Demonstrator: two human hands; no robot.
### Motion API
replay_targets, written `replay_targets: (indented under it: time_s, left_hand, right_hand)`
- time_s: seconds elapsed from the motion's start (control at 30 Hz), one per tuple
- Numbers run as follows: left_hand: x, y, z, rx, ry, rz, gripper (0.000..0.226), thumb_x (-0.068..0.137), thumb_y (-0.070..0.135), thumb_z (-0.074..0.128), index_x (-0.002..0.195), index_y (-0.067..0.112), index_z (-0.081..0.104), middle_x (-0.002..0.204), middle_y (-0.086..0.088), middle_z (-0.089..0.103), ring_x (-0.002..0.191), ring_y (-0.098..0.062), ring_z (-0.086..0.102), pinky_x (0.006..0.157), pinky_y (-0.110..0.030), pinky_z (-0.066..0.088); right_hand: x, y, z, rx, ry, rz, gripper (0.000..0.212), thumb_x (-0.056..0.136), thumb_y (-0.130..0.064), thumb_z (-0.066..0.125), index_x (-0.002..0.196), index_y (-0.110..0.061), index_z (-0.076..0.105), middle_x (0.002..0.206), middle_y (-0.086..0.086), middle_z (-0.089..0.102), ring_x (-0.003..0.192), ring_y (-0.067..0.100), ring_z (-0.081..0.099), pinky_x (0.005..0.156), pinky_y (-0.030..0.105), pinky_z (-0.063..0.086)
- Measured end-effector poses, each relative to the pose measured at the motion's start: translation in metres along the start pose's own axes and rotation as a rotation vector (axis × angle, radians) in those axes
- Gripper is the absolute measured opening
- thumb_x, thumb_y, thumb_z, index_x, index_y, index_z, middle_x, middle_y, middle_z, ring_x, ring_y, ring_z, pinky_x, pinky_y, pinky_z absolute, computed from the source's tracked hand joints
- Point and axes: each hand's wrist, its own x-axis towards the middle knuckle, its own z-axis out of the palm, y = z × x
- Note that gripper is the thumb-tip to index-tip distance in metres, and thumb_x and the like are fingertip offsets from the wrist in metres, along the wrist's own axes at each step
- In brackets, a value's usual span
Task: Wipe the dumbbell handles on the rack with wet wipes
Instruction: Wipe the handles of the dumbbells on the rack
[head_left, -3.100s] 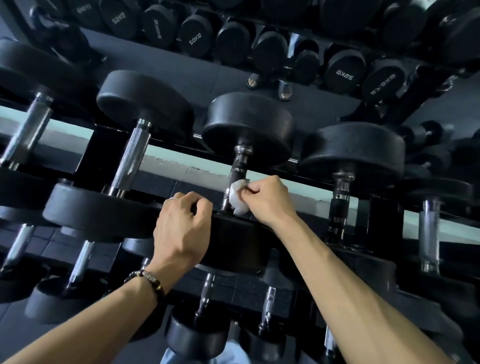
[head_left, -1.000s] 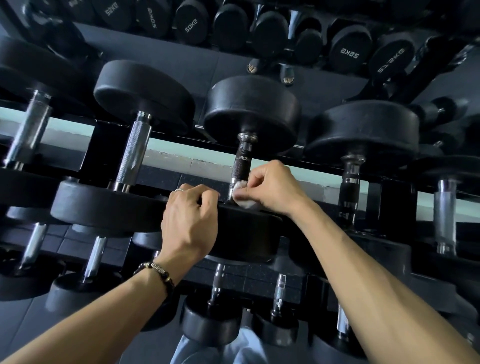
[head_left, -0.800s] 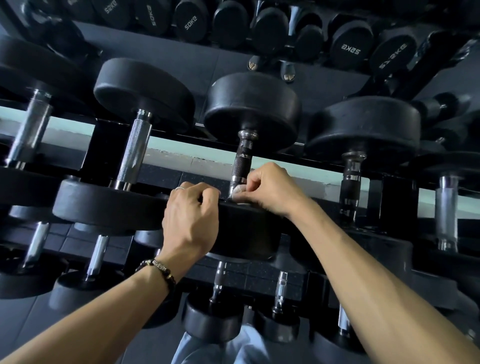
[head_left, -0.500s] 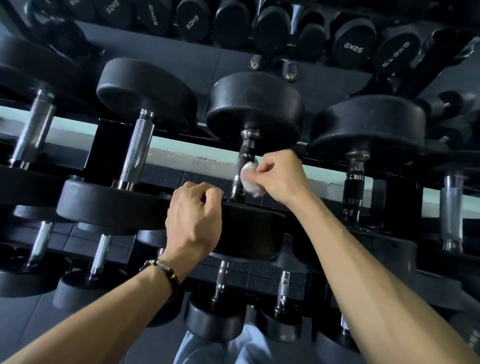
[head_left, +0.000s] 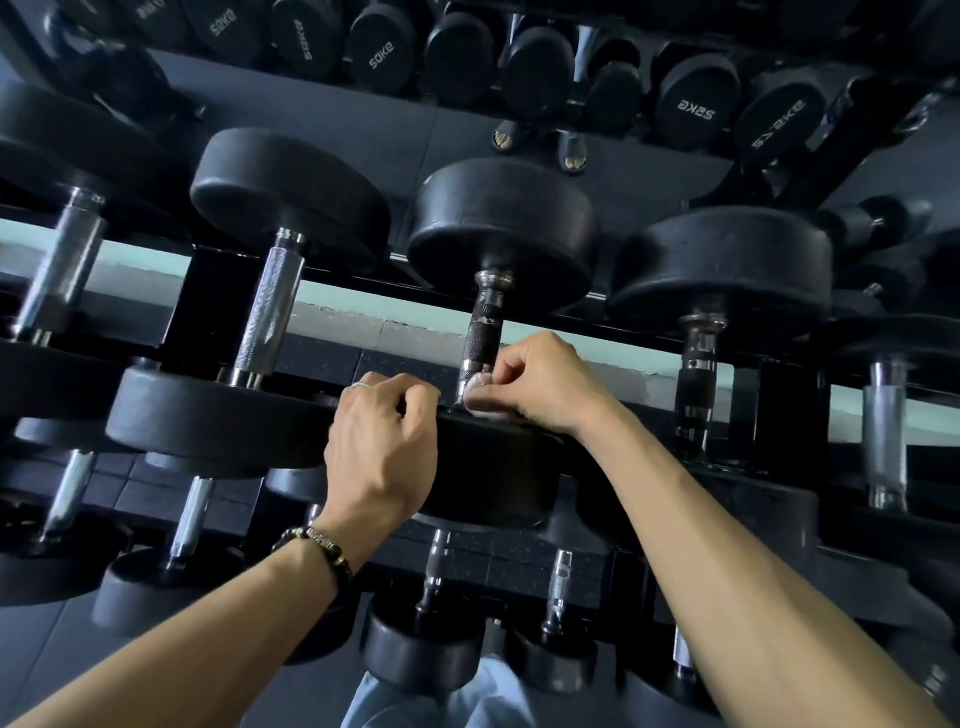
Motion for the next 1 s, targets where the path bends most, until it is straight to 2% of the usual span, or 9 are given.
replay_targets:
  time_s: [0.13,0.2,0.33,0.5,0.57,0.63,0.7,0.87,1.0]
  left_hand:
    - [-0.001,0.001,0.0,-0.005,-0.001,0.002,0.05,0.078,0.038,0.031,0.08,0.01,0.071,0.092,0.0,0.06,0.09,-0.022,0.056,0.082,-0.043,0.048]
    - [0.0,0.001,0.001,0.002,0.002,0.008,0.05,0.079,0.038,0.031,0.08,0.008,0.071,0.091,-0.002,0.06,0.087,-0.022,0.056,0.08,-0.044,0.049]
    - [0.0,0.001,0.0,-0.001,-0.001,0.004,0.049,0.079,0.038,0.03,0.08,0.012,0.071,0.089,0.0,0.059,0.088,-0.021,0.055,0.081,-0.044,0.049]
    - [0.0,0.001,0.0,0.002,-0.001,0.01,0.05,0.079,0.038,0.03,0.078,0.008,0.07,0.091,-0.001,0.061,0.089,-0.022,0.057,0.082,-0.045,0.049]
    - [0.0,0.001,0.0,0.004,-0.005,0.013,0.05,0.079,0.038,0.03,0.079,0.008,0.07,0.092,-0.001,0.061,0.089,-0.022,0.057,0.082,-0.045,0.049]
    - [-0.001,0.001,0.0,-0.006,0.001,0.013,0.049,0.08,0.038,0.031,0.078,0.01,0.07,0.092,0.0,0.06,0.088,-0.021,0.057,0.081,-0.044,0.049]
    - [-0.001,0.001,0.0,-0.007,0.008,0.007,0.048,0.08,0.038,0.031,0.078,0.011,0.071,0.091,0.001,0.06,0.089,-0.022,0.056,0.081,-0.044,0.049]
    - [-0.001,0.002,0.0,0.006,-0.002,0.006,0.05,0.079,0.038,0.03,0.08,0.008,0.07,0.091,-0.001,0.06,0.093,-0.023,0.055,0.083,-0.045,0.048]
    - [-0.001,0.002,0.0,-0.001,0.004,0.013,0.049,0.079,0.038,0.03,0.08,0.01,0.071,0.09,0.0,0.059,0.092,-0.022,0.055,0.08,-0.041,0.047]
  right_hand:
    - [0.022,-0.007,-0.009,0.224,0.353,-0.008,0.039,0.081,-0.013,0.082,0.054,-0.014,0.054,0.051,-0.01,0.052,0.044,-0.004,0.045,0.052,0.013,0.039]
    - [0.018,-0.009,-0.007,0.255,0.309,-0.001,0.037,0.083,-0.013,0.081,0.059,-0.01,0.054,0.055,-0.004,0.056,0.047,-0.002,0.051,0.052,0.011,0.045]
    - [-0.001,0.004,0.007,0.229,0.143,0.09,0.04,0.082,-0.016,0.082,0.056,-0.015,0.051,0.047,-0.014,0.051,0.043,-0.005,0.049,0.05,0.009,0.04]
    - [0.028,-0.005,0.004,0.714,0.374,0.205,0.015,0.084,-0.016,0.081,0.081,-0.015,0.066,0.071,-0.002,0.071,0.068,0.014,0.07,0.078,0.037,0.061]
    - [0.025,-0.005,0.009,0.853,0.328,0.269,0.014,0.085,-0.015,0.08,0.089,-0.016,0.067,0.081,0.001,0.072,0.072,0.018,0.07,0.08,0.04,0.061]
    - [0.014,-0.002,0.01,0.837,0.217,0.289,0.006,0.09,-0.011,0.074,0.086,-0.01,0.07,0.075,0.002,0.07,0.064,0.014,0.065,0.076,0.04,0.061]
    - [0.01,-0.001,0.004,0.753,0.119,0.257,0.018,0.095,-0.01,0.067,0.078,-0.006,0.071,0.067,0.004,0.067,0.063,0.017,0.063,0.081,0.043,0.06]
    - [0.043,-0.011,0.0,0.85,0.272,0.298,0.013,0.097,-0.011,0.064,0.093,-0.005,0.075,0.098,0.011,0.076,0.093,0.03,0.074,0.089,0.047,0.059]
    - [0.018,0.006,0.011,0.708,0.11,0.326,0.024,0.099,-0.012,0.061,0.078,-0.007,0.071,0.077,0.009,0.069,0.071,0.024,0.067,0.081,0.043,0.058]
